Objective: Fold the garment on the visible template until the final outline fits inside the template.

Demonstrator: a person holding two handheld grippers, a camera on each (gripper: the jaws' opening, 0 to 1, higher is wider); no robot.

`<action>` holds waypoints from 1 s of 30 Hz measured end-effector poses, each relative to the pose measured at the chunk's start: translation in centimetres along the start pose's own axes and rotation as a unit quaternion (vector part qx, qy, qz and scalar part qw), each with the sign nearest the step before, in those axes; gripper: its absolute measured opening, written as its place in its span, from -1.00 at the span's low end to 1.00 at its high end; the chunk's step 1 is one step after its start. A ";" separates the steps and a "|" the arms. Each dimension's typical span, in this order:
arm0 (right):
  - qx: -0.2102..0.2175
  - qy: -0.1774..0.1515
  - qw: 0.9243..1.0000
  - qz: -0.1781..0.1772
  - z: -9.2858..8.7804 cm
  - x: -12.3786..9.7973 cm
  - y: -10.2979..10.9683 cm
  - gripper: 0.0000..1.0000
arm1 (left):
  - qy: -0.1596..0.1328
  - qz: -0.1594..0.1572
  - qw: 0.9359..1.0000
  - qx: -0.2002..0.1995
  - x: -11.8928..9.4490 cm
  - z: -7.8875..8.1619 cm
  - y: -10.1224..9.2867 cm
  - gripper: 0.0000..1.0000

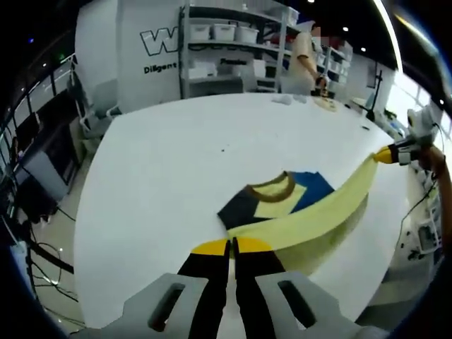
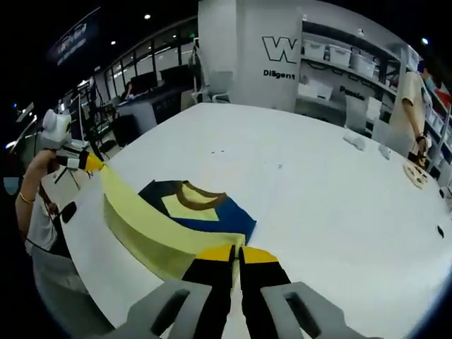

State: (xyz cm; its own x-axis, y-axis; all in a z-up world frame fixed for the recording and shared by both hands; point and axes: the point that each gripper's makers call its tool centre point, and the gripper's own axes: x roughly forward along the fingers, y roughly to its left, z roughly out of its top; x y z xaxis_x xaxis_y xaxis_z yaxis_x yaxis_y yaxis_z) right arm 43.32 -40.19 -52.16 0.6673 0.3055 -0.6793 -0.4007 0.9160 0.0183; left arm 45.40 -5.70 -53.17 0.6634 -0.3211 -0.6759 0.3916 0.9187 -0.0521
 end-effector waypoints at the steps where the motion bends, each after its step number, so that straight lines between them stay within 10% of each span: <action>1: 0.001 -0.001 1.000 -0.001 0.2 0.2 -0.1 -1.00 | -0.001 0.001 1.000 0.000 0.2 0.2 0.1 -1.00; 15: 0.013 0.000 1.000 -0.021 1.8 3.4 -2.1 -1.00 | -0.009 0.010 1.000 -0.023 3.1 2.0 2.1 -1.00; 30: 0.031 0.025 0.999 -0.031 1.1 8.1 -3.9 -1.00 | 0.000 0.007 0.996 -0.086 7.4 0.6 3.7 -1.00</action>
State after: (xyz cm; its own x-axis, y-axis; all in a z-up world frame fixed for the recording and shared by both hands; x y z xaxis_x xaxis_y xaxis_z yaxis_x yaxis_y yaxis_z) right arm 50.99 -41.04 -56.93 0.6564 0.2352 -0.7169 -0.3188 0.9476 0.0190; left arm 52.15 -4.77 -57.94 0.6686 -0.3081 -0.6768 0.2670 0.9489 -0.1682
